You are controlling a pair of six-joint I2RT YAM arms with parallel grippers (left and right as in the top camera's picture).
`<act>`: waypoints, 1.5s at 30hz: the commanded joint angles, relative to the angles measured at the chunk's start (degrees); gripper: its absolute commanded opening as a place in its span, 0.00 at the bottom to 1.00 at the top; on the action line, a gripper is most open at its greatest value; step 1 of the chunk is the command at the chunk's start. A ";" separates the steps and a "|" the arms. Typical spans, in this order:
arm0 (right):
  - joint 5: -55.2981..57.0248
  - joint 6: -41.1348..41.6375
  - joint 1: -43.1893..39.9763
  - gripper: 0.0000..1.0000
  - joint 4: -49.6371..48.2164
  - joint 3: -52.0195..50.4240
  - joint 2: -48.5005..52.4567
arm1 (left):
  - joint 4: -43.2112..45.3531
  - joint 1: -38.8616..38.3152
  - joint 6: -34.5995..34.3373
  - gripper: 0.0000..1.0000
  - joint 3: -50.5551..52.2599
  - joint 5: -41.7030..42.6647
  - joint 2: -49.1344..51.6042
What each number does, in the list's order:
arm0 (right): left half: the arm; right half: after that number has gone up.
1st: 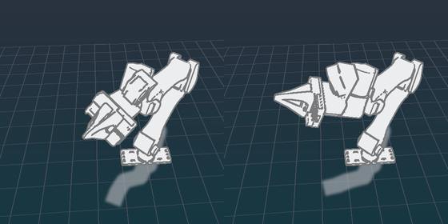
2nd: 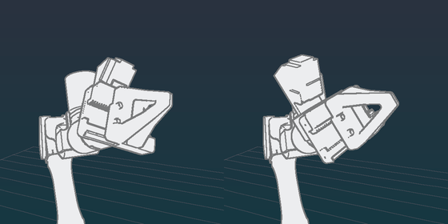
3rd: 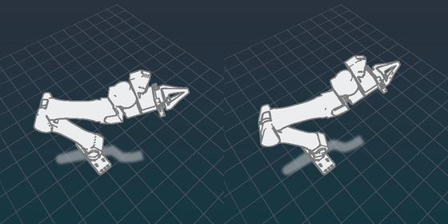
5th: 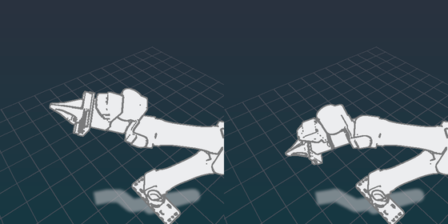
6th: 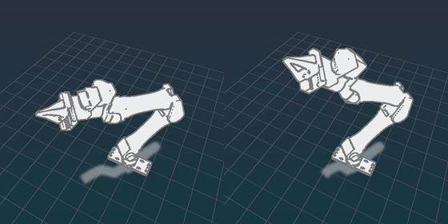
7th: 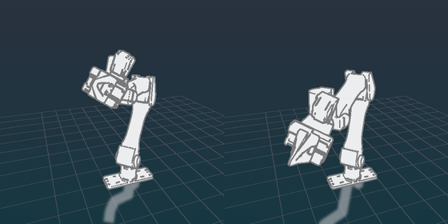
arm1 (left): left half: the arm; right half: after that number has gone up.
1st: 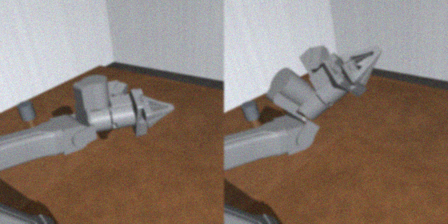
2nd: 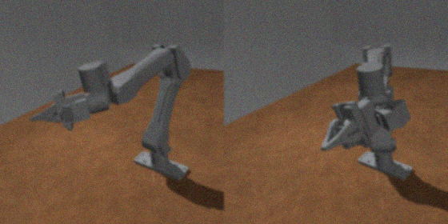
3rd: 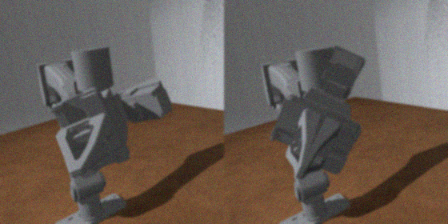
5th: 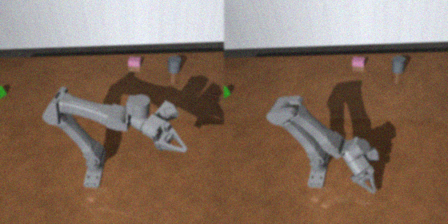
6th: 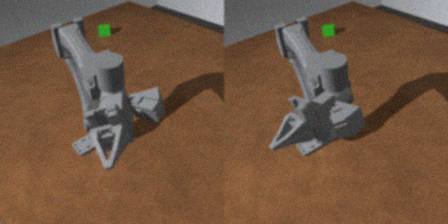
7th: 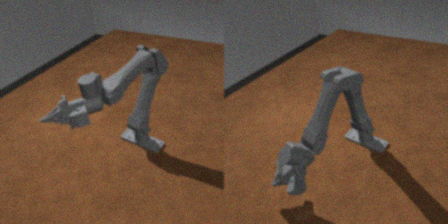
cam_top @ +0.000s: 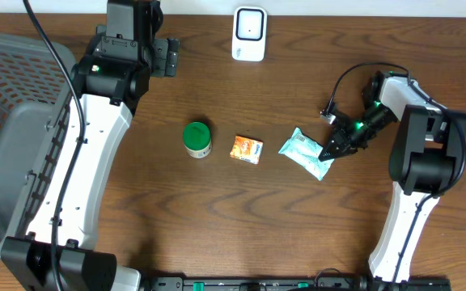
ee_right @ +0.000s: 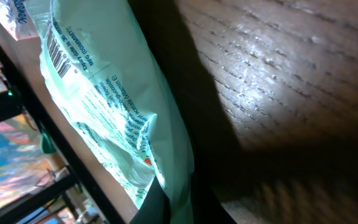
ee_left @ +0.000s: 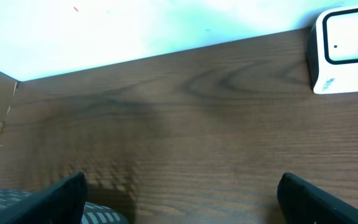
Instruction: Scan the item barcode
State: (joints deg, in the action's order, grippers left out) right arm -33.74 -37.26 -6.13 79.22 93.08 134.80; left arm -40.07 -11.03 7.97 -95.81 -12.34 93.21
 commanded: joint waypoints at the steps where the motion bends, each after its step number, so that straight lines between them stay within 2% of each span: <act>1: 1.22 1.66 1.03 0.02 0.26 3.91 2.91 | -0.02 0.13 0.37 0.98 0.02 -0.28 -0.76; 4: 2.86 4.59 1.73 0.02 2.91 10.14 -1.11 | -0.02 0.13 0.37 0.98 0.02 -0.28 -0.76; 12: 20.72 13.64 8.87 0.02 0.35 17.81 -15.80 | -0.02 0.13 0.37 0.98 0.02 -0.28 -0.76; 17: 42.75 19.78 18.45 0.02 -3.80 17.81 -22.73 | -0.02 0.13 0.37 0.98 0.02 -0.28 -0.76; 22: 66.45 23.41 27.02 0.02 -9.01 17.68 -23.12 | -0.02 0.13 0.37 0.98 0.02 -0.28 -0.76; 27: 84.67 26.08 30.08 0.01 -17.14 17.42 -22.16 | -0.02 0.13 0.37 0.98 0.02 -0.28 -0.76; 32: 89.00 24.41 30.18 0.02 -24.63 16.79 -21.84 | -0.02 0.13 0.37 0.98 0.02 -0.28 -0.76; 35: 89.22 19.71 29.75 0.02 -30.58 15.54 -21.64 | -0.02 0.13 0.37 0.98 0.02 -0.28 -0.76; 37: 89.37 13.88 29.29 0.02 -37.83 13.31 -21.44 | -0.02 0.13 0.37 0.98 0.02 -0.28 -0.76; 43: 89.64 -14.51 28.57 0.02 -73.90 -0.52 -21.20 | -0.02 0.13 0.37 0.98 0.02 -0.28 -0.76; 44: 89.61 -20.81 28.57 0.02 -81.57 -3.48 -21.20 | -0.02 0.13 0.37 0.98 0.02 -0.28 -0.76; 45: 89.09 -31.32 28.48 0.02 -95.30 -8.52 -21.20 | -0.02 0.13 0.37 0.98 0.02 -0.28 -0.76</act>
State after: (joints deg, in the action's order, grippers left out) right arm 53.82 -42.63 22.61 0.67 92.42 113.23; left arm -40.07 -11.03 7.97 -95.81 -12.32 93.21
